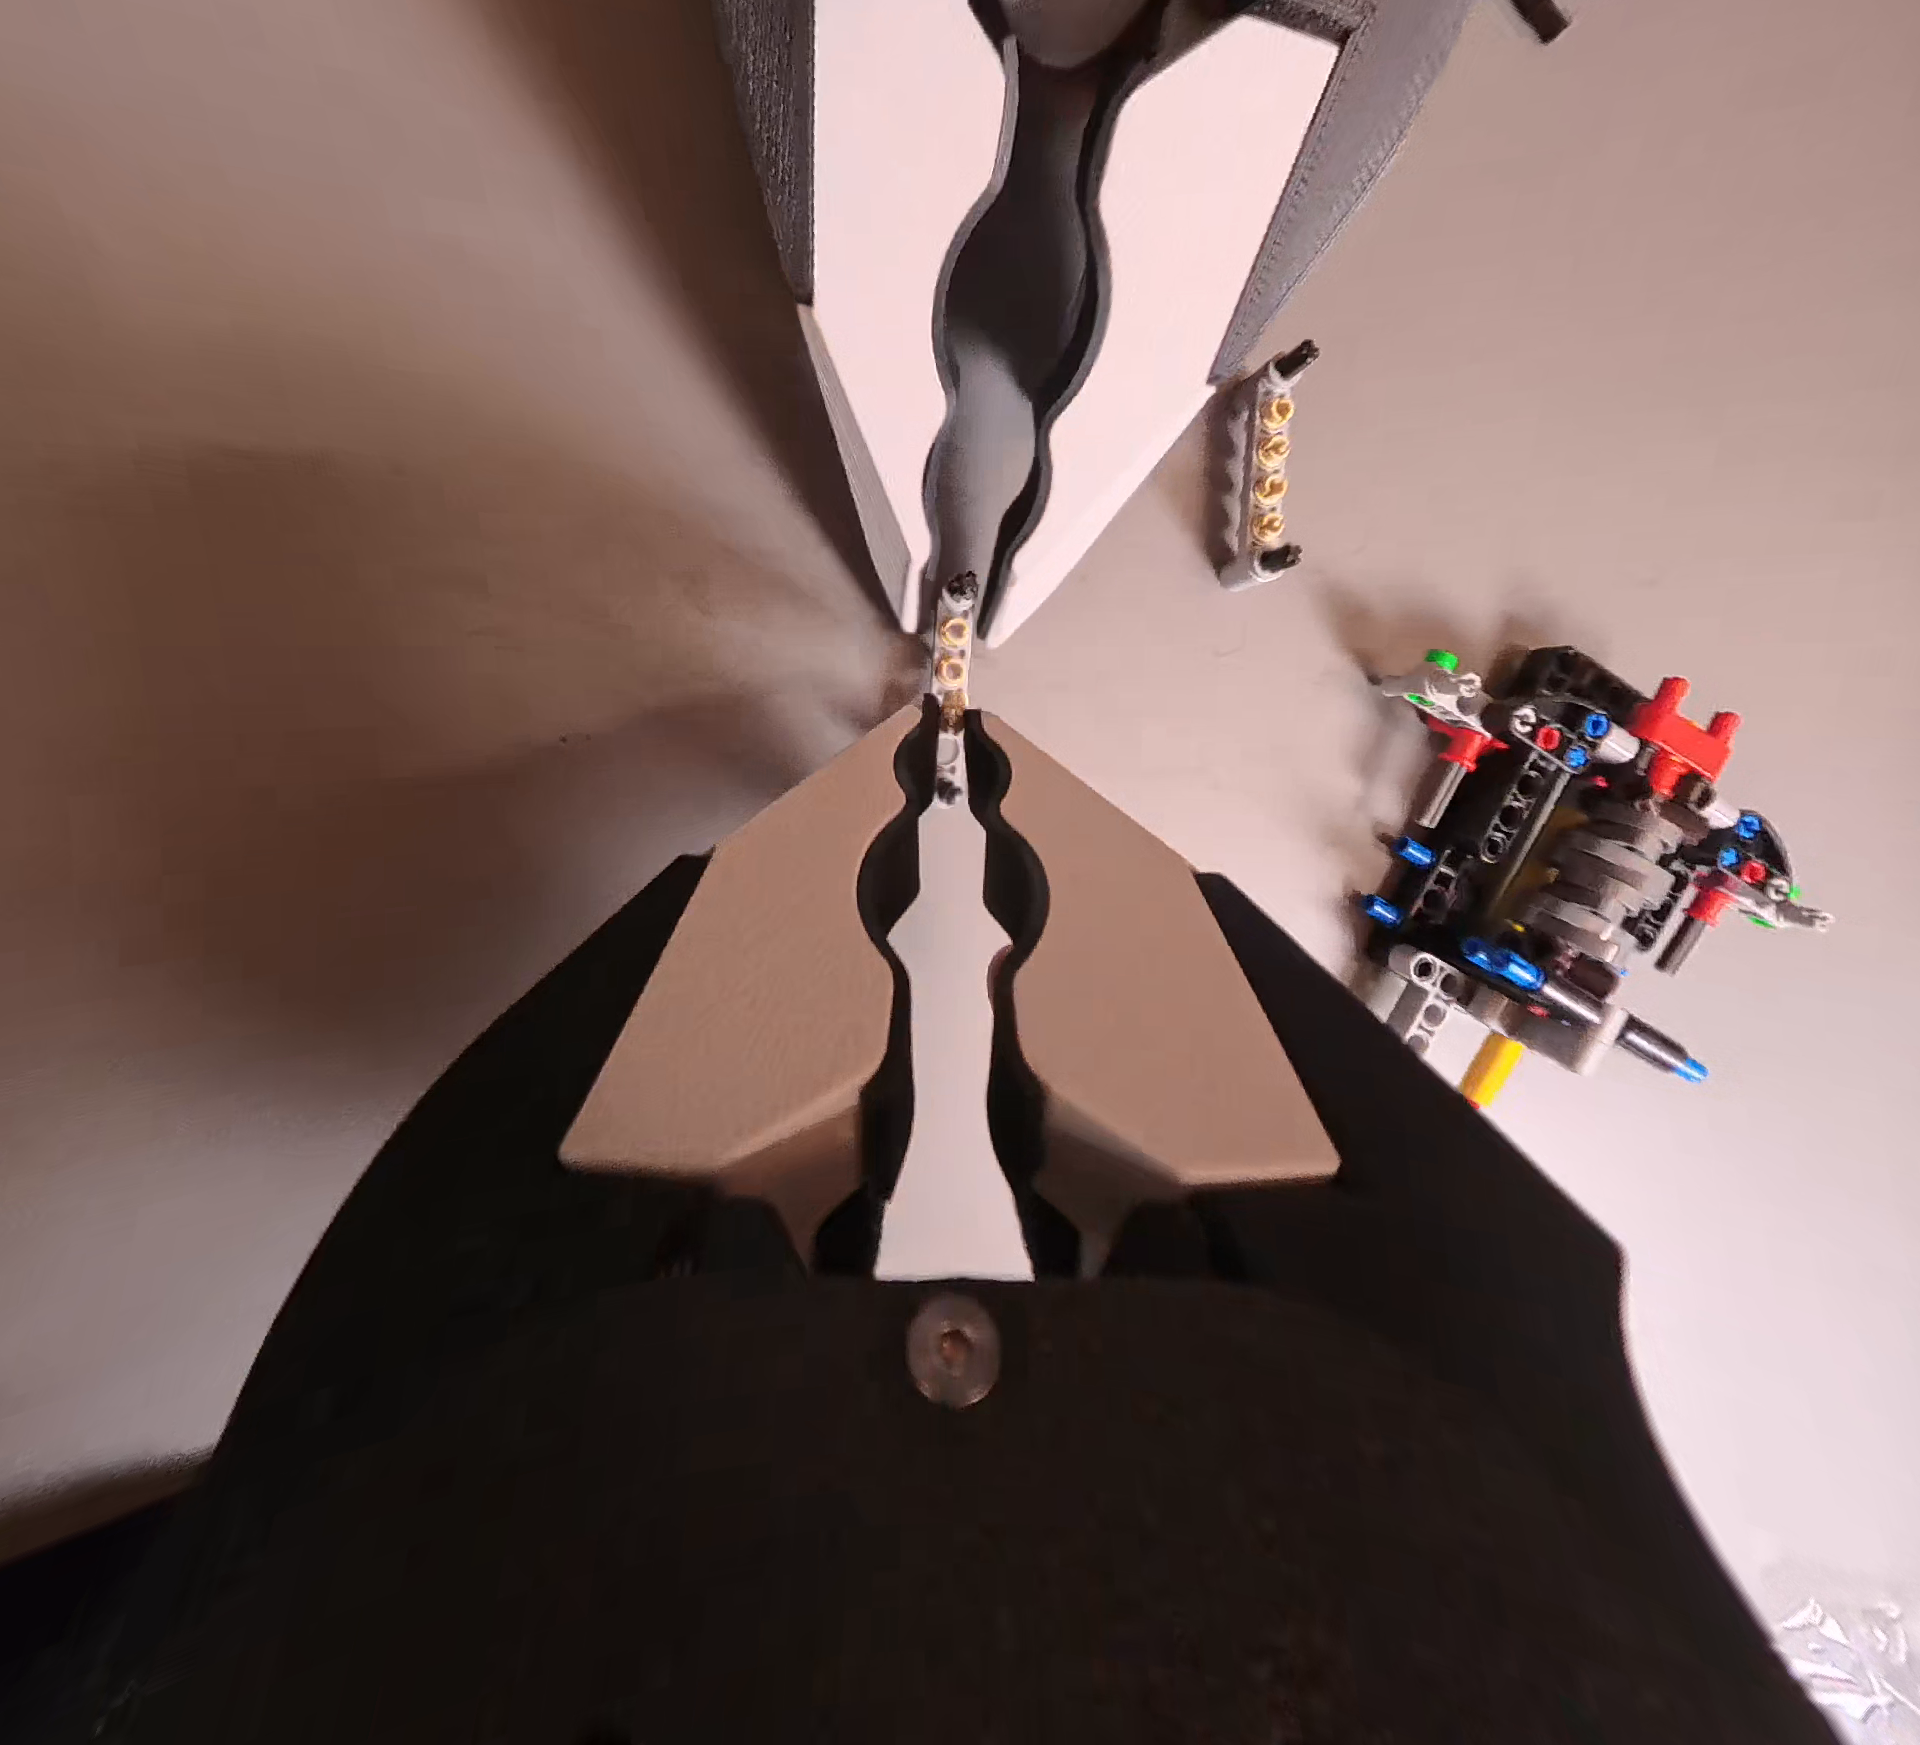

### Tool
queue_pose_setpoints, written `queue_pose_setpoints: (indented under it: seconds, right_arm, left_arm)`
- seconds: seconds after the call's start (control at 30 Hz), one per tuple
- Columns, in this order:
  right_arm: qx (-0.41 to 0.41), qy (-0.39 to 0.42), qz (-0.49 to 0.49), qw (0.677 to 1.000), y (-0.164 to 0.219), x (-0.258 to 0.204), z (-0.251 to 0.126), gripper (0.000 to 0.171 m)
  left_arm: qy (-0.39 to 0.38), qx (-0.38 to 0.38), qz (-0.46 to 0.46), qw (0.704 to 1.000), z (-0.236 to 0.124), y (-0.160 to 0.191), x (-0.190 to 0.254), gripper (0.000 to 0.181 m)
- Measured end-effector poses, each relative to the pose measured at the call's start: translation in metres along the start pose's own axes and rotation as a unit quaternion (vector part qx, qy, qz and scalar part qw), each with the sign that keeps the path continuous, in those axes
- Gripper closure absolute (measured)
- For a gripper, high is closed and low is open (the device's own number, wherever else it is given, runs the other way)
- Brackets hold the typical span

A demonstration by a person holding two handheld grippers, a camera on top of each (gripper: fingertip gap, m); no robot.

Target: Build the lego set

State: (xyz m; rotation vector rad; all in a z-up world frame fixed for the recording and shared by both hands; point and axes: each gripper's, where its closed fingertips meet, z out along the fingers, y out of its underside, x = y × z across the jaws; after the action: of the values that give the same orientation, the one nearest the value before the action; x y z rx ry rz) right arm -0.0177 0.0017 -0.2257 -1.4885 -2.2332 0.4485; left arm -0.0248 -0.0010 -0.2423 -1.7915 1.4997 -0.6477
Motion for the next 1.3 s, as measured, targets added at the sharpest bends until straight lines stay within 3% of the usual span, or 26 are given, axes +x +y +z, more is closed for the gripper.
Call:
queue_pose_setpoints:
  seconds: [0.03, 0.53, 0.8, 1.3]
  right_arm:
    - [-0.008, -0.007, -0.003, 1.0, 0.0007, 0.0004, 0.0015, 0.169]
    - [-0.121, -0.068, -0.056, 0.989, 0.0074, -0.0022, 0.0056, 0.169]
    - [-0.168, -0.068, -0.116, 0.977, 0.0079, -0.0016, 0.0061, 0.168]
    - [-0.244, -0.057, -0.192, 0.949, 0.01, -0.0004, 0.0066, 0.169]
  left_arm:
    - [-0.003, -0.003, 0.001, 1.0, 0.0008, 0.0006, -0.0007, 0.175]
    - [0.012, -0.004, -0.01, 1.0, 0.0028, -0.0001, -0.0002, 0.175]
    - [0.044, -0.002, -0.045, 0.998, 0.0031, -0.0003, 0.0002, 0.175]
    - [0.048, -0.004, -0.031, 0.998, 0.0042, 0.0001, -0.0014, 0.174]
